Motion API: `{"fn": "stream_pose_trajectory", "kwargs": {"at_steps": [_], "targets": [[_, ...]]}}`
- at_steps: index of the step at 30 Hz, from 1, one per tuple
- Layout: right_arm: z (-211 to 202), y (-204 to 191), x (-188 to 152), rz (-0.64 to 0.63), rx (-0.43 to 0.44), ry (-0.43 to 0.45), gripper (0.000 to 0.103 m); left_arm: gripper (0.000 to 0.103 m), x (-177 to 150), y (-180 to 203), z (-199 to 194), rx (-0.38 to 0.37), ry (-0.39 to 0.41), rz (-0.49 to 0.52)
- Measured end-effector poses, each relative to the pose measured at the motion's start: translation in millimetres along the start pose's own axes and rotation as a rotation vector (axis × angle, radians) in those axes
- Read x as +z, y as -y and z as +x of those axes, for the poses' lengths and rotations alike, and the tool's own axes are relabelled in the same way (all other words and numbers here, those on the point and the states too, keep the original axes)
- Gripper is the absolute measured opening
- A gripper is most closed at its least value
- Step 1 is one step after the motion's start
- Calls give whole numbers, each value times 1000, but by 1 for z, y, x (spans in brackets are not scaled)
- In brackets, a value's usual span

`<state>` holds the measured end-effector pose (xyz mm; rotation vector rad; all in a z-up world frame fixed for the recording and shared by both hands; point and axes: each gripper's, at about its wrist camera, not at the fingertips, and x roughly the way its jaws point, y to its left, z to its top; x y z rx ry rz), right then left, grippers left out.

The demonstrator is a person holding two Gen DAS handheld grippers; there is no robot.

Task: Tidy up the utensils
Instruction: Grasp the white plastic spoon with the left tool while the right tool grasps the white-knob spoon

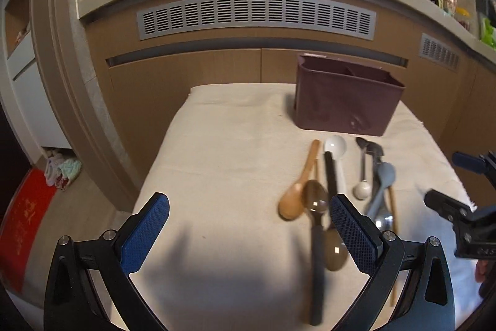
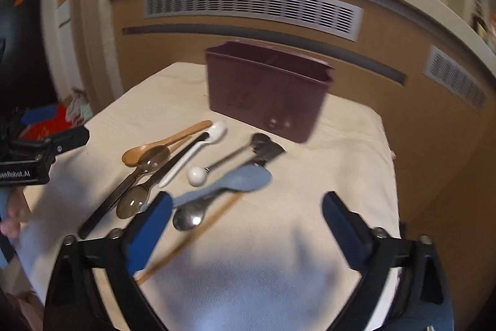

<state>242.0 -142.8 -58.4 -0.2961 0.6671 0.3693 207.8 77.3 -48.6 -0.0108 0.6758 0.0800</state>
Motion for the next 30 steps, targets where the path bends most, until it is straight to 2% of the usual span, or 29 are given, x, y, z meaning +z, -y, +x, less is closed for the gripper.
{"fn": "stream_pose_trajectory", "kwargs": {"at_steps": [1, 3, 4, 6, 7, 9, 11, 13, 15, 18, 23, 26, 27, 29, 30], "targets": [[9, -6, 5, -29, 6, -14, 67, 103, 1, -4, 4, -1, -1, 7], [29, -10, 17, -37, 40, -53, 59, 102, 2, -9, 10, -22, -4, 0], [38, -10, 23, -28, 54, -67, 58, 100, 4, -12, 15, -59, -13, -15], [56, -7, 35, 1, 38, -107, 55, 88, 10, -8, 20, -128, -44, -35], [61, -2, 40, 21, 22, -109, 55, 79, 15, -4, 25, -171, -59, -38], [62, 9, 43, 56, -15, -96, 57, 70, 28, 8, 39, -251, -83, -16], [62, 19, 39, 72, -73, -93, 59, 57, 43, 27, 59, -316, -131, 21], [59, 29, 28, 88, -106, -99, 60, 54, 56, 46, 80, -394, -187, 60], [55, 37, 17, 104, -110, -121, 63, 54, 63, 63, 97, -425, -235, 109], [48, 50, 1, 136, -115, -133, 65, 54, 72, 85, 123, -423, -298, 187], [40, 62, -16, 183, -96, -132, 66, 50, 79, 97, 159, -380, -396, 164], [41, 65, -20, 180, -112, -122, 66, 48, 80, 110, 163, -340, -382, 217], [42, 65, -20, 177, -114, -122, 66, 43, 80, 115, 165, -336, -382, 228], [46, 66, -17, 177, -104, -122, 66, 12, 77, 121, 166, -326, -384, 233], [48, 65, -14, 177, -95, -121, 66, 11, 76, 122, 165, -327, -379, 227]]}}
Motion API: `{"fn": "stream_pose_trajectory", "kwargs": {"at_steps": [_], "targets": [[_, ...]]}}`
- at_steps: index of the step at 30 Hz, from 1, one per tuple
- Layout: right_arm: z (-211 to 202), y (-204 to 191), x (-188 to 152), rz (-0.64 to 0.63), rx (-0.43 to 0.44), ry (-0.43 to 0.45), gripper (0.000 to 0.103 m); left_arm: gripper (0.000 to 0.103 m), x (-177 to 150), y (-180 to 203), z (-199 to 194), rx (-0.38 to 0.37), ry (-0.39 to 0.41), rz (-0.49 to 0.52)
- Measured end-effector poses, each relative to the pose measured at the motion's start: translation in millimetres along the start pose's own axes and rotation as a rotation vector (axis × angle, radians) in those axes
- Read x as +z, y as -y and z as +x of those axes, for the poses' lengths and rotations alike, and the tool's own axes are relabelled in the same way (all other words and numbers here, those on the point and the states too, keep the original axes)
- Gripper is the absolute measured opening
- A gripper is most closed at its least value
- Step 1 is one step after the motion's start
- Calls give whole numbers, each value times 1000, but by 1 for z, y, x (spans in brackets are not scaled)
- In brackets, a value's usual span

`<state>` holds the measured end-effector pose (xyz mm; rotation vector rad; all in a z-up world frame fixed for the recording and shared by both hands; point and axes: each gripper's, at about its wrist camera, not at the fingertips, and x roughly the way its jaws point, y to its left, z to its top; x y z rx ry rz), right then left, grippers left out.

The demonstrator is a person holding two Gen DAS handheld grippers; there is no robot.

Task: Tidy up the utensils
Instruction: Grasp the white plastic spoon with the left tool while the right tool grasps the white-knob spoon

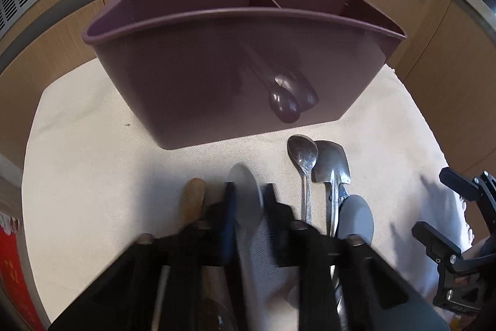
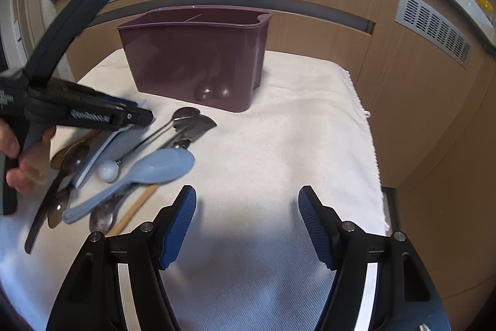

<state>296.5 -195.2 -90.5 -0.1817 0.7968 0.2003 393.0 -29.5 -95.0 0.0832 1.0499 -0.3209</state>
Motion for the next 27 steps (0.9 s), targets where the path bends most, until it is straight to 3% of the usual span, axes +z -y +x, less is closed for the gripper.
{"fn": "stream_pose_trajectory", "kwargs": {"at_steps": [5, 10, 12, 15, 18, 23, 27], "targets": [[1, -12, 12, -13, 62, 8, 66, 9, -20, -17, -36, -39, 131, -96], [-1, -42, 18, -69, 222, 5, 65, 9, -48, -46, -68, -56, 217, -232], [0, -57, 19, -106, 248, -2, 47, 9, -60, -60, -77, -58, 243, -269], [5, -82, 21, -170, 270, -17, 37, 9, -67, -69, -86, -68, 259, -298], [15, -103, 21, -212, 260, -44, 24, 9, -82, -78, -86, -89, 248, -320], [30, -122, 16, -273, 168, -71, 23, 10, -97, -90, -87, -87, 226, -349], [31, -121, 15, -268, 173, -74, 21, 10, -102, -95, -84, -75, 206, -370]]}}
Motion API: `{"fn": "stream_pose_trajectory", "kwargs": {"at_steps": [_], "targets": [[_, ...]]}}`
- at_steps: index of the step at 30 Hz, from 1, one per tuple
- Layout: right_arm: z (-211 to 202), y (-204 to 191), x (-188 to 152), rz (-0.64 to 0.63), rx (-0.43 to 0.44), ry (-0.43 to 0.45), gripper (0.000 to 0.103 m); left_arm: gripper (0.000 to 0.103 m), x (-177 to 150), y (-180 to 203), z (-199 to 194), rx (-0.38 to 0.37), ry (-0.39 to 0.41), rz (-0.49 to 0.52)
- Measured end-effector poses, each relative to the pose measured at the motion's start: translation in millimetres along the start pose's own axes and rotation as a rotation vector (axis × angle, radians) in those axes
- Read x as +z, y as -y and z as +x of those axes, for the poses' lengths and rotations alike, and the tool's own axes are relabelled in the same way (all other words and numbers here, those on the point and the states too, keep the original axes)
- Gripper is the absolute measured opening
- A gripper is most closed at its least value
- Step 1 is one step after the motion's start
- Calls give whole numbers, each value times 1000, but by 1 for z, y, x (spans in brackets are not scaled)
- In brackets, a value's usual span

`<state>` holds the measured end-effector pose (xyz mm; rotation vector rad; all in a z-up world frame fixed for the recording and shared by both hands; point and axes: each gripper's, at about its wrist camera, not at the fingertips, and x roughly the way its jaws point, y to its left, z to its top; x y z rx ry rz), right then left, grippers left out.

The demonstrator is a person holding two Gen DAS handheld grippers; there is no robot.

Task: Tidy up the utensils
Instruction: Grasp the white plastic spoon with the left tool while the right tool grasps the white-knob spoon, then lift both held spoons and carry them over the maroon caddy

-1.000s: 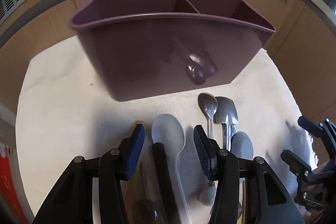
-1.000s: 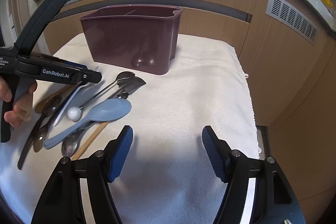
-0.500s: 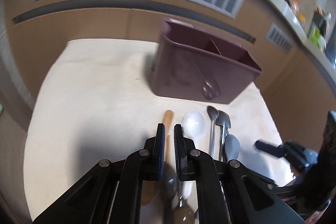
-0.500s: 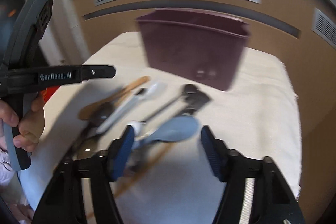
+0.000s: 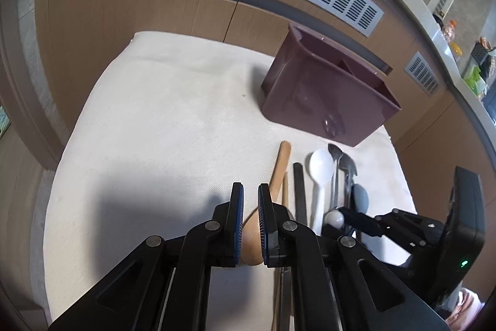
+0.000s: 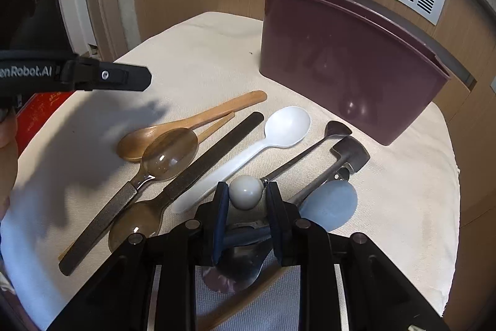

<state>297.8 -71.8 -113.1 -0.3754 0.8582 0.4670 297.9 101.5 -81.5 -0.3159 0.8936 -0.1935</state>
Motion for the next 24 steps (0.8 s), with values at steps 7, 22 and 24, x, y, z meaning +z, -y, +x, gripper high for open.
{"fn": "stream_pose_trajectory", "kwargs": {"at_steps": [7, 22, 24], "targets": [[-52, 40, 6, 95, 78, 62, 20, 34, 5, 41, 28, -74, -127, 155], [-107, 108, -5, 283, 130, 144, 20, 35, 32, 130, 118, 109, -226, 424], [-108, 110, -6, 299, 149, 146, 20, 34, 29, 132, 116, 112, -202, 412]]}}
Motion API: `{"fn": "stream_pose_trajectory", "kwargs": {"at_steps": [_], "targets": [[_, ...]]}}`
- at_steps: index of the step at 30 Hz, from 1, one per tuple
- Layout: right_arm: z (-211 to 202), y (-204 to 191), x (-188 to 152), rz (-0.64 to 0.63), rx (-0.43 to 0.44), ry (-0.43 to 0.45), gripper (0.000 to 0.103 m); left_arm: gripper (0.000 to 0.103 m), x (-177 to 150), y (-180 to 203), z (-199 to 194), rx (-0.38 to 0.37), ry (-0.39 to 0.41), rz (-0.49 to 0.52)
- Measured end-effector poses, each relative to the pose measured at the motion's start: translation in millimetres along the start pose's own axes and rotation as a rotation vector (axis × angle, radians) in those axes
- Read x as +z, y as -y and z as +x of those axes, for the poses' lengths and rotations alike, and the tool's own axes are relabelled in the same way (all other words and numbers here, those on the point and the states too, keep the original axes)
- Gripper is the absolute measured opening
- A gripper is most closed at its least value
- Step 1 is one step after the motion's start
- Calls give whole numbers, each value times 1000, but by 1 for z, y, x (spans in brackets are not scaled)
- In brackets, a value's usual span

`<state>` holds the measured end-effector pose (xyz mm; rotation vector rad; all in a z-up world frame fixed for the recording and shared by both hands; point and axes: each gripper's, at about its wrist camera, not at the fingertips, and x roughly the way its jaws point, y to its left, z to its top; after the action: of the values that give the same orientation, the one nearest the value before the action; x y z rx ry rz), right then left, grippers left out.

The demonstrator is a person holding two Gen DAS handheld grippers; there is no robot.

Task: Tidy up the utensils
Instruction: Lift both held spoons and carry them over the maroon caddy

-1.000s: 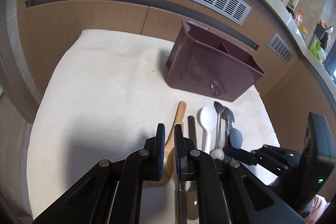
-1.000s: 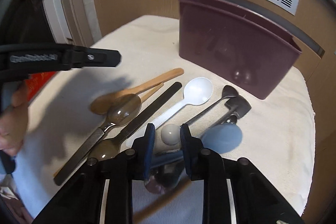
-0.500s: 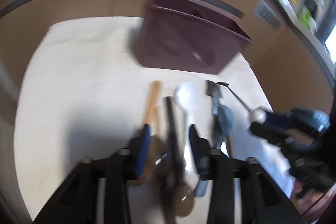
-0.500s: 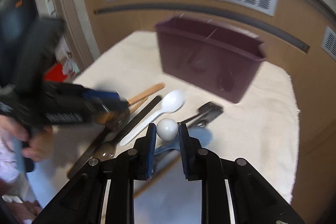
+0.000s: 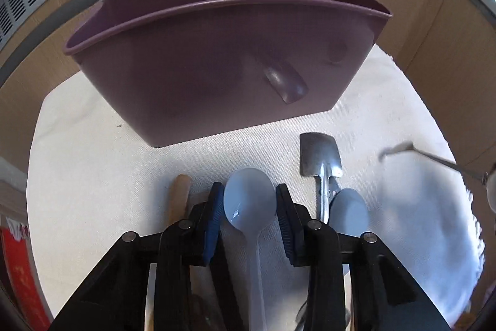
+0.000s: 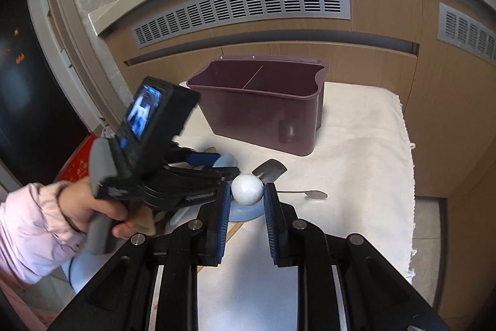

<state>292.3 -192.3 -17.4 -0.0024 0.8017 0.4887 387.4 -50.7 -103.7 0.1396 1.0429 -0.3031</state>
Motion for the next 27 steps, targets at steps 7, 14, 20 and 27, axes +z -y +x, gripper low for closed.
{"fn": "stream_pose_trajectory", "kwargs": {"at_steps": [7, 14, 20, 27], "targets": [[-17, -5, -3, 17, 54, 5, 20, 34, -33, 2, -75, -32, 221, -59], [-37, -25, -7, 25, 79, 25, 20, 34, -53, -5, -163, -38, 461, -121], [-84, -44, 32, -34, 106, 131, 20, 35, -20, -15, -242, -70, 681, -111], [-137, -37, 132, -31, 191, 332, 20, 35, 62, -12, -291, -28, 969, -63]]}}
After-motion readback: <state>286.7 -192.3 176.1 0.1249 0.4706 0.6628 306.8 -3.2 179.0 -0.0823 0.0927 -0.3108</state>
